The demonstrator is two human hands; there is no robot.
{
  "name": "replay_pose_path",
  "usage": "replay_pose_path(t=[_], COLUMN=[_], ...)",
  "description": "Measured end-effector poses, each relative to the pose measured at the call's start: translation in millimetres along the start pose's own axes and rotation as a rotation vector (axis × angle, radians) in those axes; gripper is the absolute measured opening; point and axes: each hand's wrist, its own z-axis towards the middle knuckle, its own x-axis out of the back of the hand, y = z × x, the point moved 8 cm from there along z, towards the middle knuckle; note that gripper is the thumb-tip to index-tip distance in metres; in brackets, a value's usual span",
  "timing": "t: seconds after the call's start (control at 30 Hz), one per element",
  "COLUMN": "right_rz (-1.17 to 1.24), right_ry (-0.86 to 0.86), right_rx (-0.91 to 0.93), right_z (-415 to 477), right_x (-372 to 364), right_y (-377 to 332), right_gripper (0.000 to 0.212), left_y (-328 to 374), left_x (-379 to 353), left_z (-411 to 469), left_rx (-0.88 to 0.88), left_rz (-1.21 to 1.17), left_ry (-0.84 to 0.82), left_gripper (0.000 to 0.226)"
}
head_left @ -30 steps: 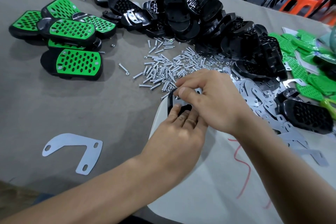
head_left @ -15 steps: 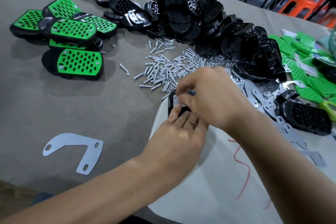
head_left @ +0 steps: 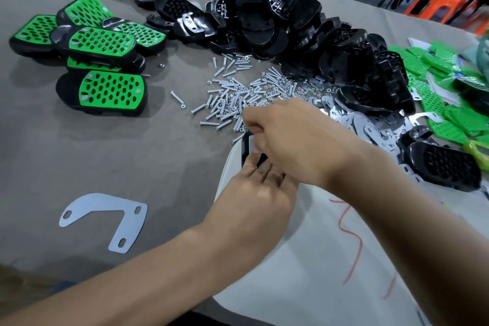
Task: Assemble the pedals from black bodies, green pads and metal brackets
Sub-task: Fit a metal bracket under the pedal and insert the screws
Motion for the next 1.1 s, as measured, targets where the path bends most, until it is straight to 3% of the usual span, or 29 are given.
replay_pose_path(t=[0.2, 0.3, 0.37, 0.6, 0.8, 0.97, 1.1], right_rz=[-0.351, -0.187, -0.084, -0.222, -0.106, 0.131, 0.139], right_ry=[0.025, 0.052, 0.033, 0.011, -0.096, 0.044, -0.038], right_rx=[0.185, 0.067, 0.013, 0.119, 0.046, -0.088, -0.094], right_z=[9, 8, 7, 8, 5, 4, 0], right_x=[-5, 8, 11, 6, 12, 23, 10], right_y=[-17, -6, 0, -15, 0, 14, 19], right_gripper=[0.025, 0.024, 0.013, 0.030, 0.014, 0.036, 0.044], left_y=[0, 0, -1, 0, 2, 3, 4], left_x=[0, -2, -1, 1, -7, -12, -12], left_z=[0, -1, -1, 0, -2, -3, -4], left_rx=[0.017, 0.018, 0.031, 0.023, 0.008, 0.005, 0.002], left_rz=[0.018, 0.019, 0.020, 0.004, -0.018, -0.013, -0.032], left_ry=[-0.031, -0.046, -0.046, -0.047, -0.116, -0.140, -0.132], left_gripper=[0.039, 0.041, 0.042, 0.044, 0.038, 0.036, 0.037])
